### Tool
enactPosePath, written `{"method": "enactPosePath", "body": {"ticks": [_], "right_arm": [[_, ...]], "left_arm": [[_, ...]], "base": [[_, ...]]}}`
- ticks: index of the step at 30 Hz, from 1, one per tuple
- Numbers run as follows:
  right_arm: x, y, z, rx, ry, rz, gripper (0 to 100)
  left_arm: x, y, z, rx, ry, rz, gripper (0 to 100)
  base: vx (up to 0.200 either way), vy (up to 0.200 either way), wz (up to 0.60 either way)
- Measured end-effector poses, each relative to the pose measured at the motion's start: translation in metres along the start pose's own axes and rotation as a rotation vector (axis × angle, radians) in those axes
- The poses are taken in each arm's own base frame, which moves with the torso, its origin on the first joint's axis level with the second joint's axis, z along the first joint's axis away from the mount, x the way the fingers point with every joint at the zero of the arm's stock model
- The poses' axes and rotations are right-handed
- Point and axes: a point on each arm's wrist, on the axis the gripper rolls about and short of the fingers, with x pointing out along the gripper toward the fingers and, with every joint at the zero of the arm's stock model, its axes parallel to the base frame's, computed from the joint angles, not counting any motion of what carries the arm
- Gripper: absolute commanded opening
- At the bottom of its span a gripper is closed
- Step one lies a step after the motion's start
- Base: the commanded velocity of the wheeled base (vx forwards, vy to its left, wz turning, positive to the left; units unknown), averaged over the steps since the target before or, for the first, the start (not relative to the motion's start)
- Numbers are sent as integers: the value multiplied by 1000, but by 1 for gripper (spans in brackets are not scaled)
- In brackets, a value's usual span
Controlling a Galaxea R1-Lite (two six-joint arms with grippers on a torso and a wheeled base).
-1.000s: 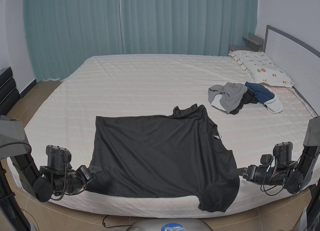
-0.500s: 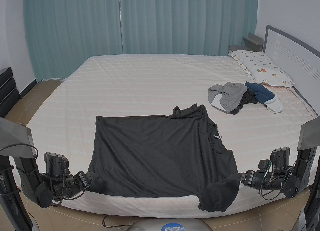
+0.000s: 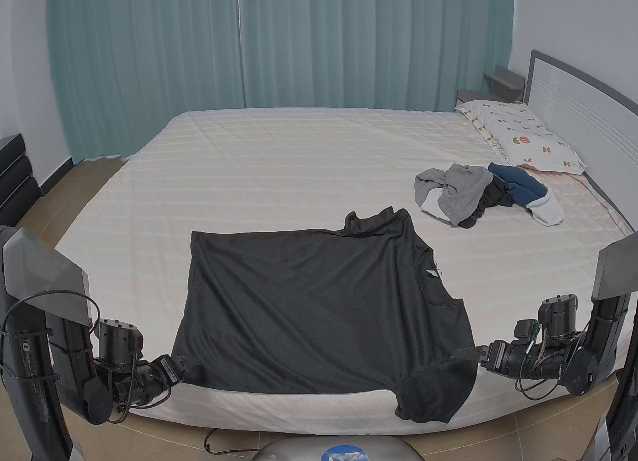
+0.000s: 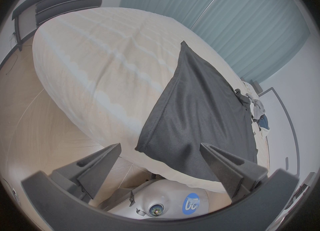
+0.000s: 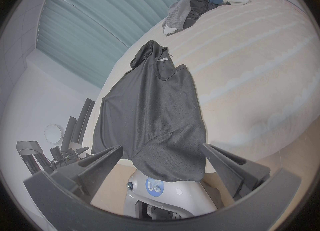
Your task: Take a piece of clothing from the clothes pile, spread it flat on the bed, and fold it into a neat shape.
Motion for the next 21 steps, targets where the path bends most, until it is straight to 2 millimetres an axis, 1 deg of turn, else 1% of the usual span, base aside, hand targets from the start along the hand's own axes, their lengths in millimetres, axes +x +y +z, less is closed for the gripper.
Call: {"method": "enactPosePath", "body": {"ticks": [4,5,15,21], "right_arm": [[0,0,0,0,-1,0,100],[0,0,0,0,-2,0,100],[0,0,0,1,-1,0,100],[0,-1,0,2,0,-4,100]], "left_arm": [[2,1,-1,-3,9,5,100],[3,1,-1,-4,11,6,0],[9,6,-4,6,17,32,0],[7,10,-6,65,-3,91,0]], "base": [[0,0,0],[0,0,0],[0,0,0],[0,0,0]]}}
